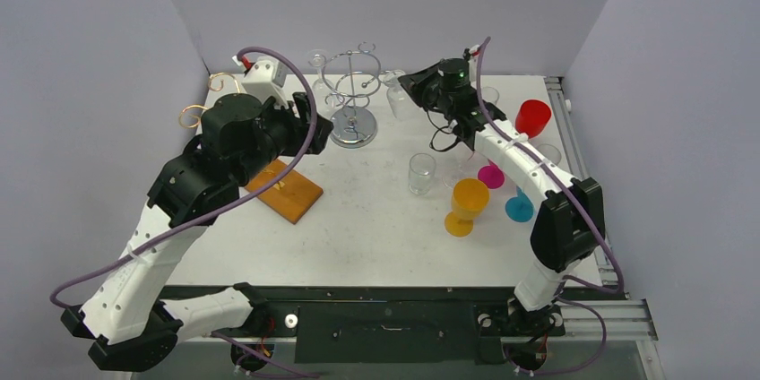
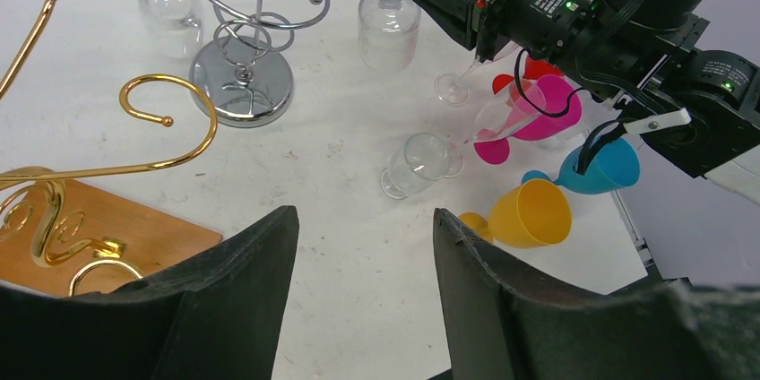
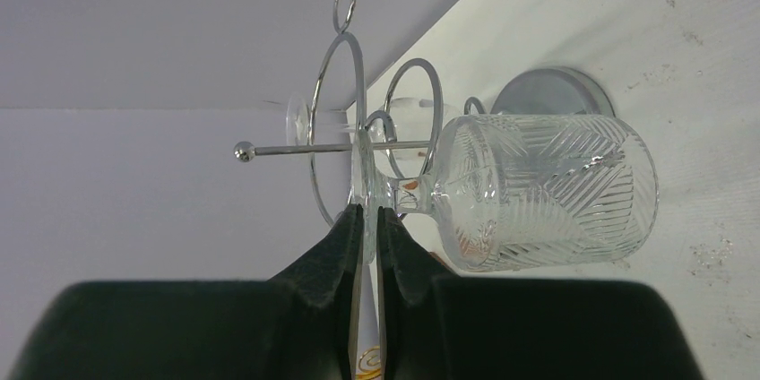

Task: Take the wine glass off the wine glass rack
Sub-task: Pick up the wine glass from the wine rack.

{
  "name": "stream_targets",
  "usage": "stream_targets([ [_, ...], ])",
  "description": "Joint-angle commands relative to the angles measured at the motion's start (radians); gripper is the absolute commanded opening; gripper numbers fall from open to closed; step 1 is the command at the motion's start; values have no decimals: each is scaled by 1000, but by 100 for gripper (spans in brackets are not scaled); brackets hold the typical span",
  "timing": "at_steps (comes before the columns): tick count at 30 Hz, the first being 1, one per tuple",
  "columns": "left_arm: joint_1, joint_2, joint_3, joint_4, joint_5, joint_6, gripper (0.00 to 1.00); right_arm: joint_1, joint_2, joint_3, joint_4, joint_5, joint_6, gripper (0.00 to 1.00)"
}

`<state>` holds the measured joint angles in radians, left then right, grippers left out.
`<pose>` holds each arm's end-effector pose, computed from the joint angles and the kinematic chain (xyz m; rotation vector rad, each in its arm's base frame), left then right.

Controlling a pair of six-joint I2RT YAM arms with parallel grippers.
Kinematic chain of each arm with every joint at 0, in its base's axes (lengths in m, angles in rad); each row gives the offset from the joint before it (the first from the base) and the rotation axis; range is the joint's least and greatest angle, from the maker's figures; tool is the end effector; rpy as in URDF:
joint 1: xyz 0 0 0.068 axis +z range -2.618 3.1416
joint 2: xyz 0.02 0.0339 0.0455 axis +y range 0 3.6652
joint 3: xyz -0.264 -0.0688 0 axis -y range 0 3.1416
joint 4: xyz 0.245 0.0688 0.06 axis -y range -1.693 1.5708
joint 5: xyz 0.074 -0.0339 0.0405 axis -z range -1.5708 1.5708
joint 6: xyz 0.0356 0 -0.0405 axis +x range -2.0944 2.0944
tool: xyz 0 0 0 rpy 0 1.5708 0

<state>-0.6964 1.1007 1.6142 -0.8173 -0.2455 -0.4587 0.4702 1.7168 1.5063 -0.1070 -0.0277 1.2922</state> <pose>0.1497 -0.1139 0.4890 0.0542 1.9035 -0.5645 0.3692 0.1887 0.3480 0.8133 1.9183 1.1821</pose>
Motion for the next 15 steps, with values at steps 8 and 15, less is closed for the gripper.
stream_targets([
  [8, 12, 32, -12, 96, 56, -24, 53, -11, -155, -57, 99, -36, -3, 0],
  [15, 16, 45, -23, 132, 80, -44, 53, -22, -227, -114, 98, -62, 3, 0],
])
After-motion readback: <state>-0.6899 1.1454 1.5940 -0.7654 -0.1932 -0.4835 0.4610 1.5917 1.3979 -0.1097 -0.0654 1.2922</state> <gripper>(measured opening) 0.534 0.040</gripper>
